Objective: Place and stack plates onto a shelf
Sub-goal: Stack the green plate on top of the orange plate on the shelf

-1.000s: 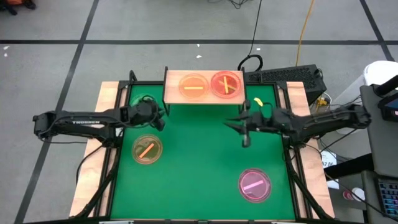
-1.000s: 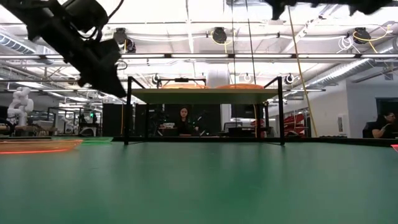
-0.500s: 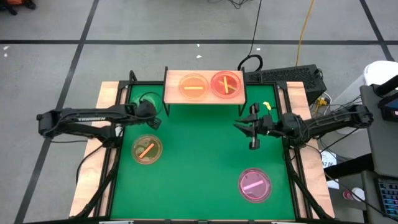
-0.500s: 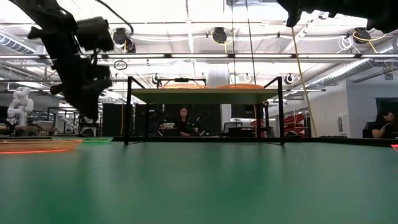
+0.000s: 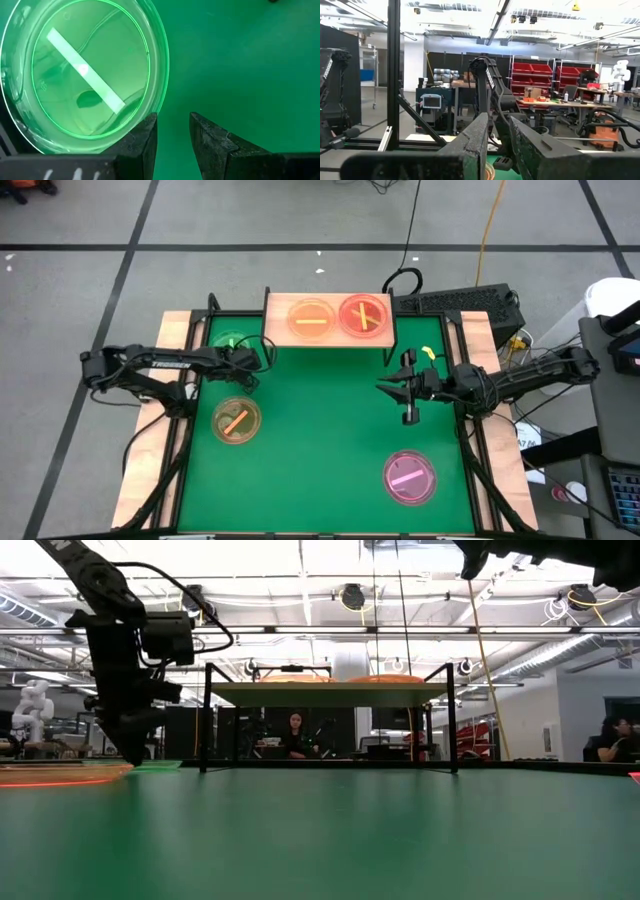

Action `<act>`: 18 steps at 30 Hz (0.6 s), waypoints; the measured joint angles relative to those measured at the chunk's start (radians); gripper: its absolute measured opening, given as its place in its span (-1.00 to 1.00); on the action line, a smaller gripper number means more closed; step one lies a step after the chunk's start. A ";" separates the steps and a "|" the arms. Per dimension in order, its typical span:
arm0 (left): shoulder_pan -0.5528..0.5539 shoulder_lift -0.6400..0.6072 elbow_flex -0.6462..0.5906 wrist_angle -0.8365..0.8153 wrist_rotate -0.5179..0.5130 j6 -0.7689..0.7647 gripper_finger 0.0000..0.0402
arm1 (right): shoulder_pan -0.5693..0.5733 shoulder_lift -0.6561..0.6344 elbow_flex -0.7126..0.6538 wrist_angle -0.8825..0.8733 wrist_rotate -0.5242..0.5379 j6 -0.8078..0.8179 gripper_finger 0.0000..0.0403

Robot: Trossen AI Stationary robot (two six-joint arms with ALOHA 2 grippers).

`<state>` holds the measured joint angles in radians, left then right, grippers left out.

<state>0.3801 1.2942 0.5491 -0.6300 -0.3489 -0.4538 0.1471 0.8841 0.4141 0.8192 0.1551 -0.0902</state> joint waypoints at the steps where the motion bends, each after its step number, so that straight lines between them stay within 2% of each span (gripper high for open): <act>1: 0.000 0.000 0.000 0.000 0.000 0.000 -0.40 | 0.000 0.000 0.000 0.000 0.000 0.000 -0.68; 7: -0.001 0.000 0.000 0.002 -0.050 0.026 -0.40 | 0.000 0.000 0.000 0.000 0.000 0.000 -0.68; 18: 0.004 0.001 0.000 0.002 -0.070 0.073 -0.40 | 0.000 0.000 0.000 -0.005 0.001 0.007 -0.68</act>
<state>0.3844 1.2951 0.5488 -0.6277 -0.4185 -0.3811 0.1467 0.8845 0.4145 0.8139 0.1562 -0.0834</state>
